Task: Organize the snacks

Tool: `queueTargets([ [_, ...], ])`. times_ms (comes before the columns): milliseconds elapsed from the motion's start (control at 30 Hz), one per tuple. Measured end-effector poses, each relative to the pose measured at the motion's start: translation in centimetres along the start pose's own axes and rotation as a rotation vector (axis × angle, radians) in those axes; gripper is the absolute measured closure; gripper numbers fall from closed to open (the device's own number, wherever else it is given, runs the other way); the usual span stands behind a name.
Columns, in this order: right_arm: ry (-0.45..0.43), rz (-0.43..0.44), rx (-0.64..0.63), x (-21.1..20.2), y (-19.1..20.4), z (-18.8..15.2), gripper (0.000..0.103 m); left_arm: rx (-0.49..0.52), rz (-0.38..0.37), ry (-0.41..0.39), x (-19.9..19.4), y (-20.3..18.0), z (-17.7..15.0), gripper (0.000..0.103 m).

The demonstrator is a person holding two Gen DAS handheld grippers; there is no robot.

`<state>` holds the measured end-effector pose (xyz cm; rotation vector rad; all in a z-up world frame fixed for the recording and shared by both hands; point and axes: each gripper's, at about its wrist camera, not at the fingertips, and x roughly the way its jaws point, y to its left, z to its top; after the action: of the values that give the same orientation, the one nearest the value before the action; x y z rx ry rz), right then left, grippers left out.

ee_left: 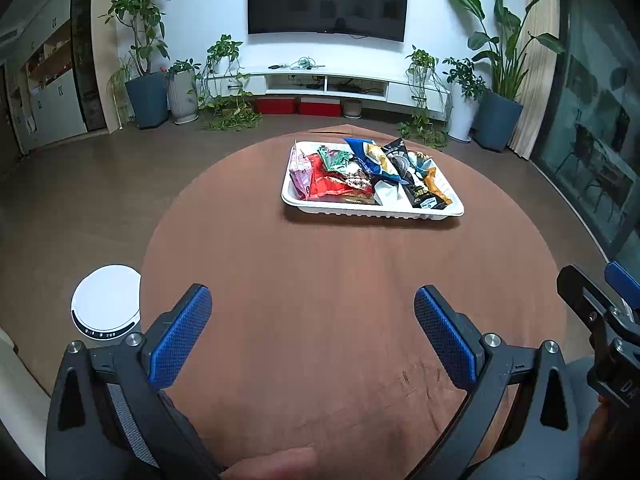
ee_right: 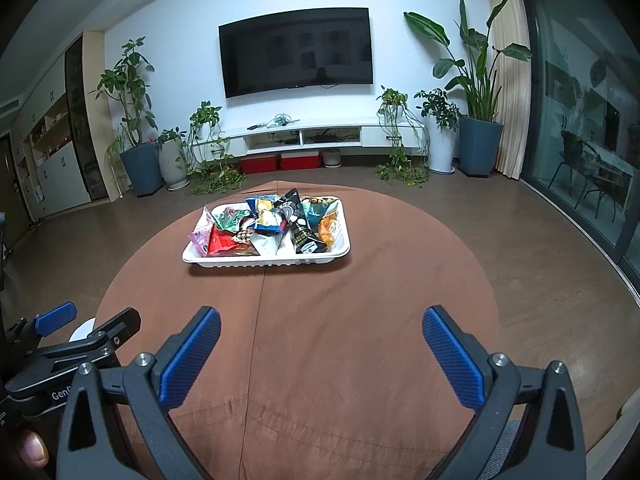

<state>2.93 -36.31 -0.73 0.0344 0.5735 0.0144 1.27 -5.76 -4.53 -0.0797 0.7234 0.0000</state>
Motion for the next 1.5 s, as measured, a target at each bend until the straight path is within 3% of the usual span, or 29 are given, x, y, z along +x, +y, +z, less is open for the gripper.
queueTargets([
  [1500,0.007,-0.001,-0.001,-0.17,-0.08,0.31,0.0,0.003,0.001,0.009,0.44,0.15,-0.13,0.0],
])
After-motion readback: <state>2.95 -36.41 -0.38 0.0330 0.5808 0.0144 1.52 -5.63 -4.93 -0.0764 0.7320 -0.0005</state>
